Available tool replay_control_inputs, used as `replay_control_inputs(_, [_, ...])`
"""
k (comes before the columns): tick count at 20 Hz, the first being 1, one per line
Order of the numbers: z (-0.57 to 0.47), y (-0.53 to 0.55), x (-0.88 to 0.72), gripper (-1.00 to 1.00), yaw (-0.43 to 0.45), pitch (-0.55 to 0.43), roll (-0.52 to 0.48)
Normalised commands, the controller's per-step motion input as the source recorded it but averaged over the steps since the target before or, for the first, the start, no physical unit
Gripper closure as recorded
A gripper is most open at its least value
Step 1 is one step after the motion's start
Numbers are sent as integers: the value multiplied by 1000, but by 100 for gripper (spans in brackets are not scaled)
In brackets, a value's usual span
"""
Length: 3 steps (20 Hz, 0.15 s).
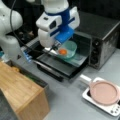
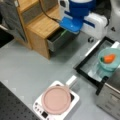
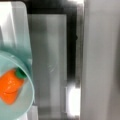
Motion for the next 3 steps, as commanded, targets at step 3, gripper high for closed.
replay_control_inputs(3, [56,-2,80,-100,58,28,-94])
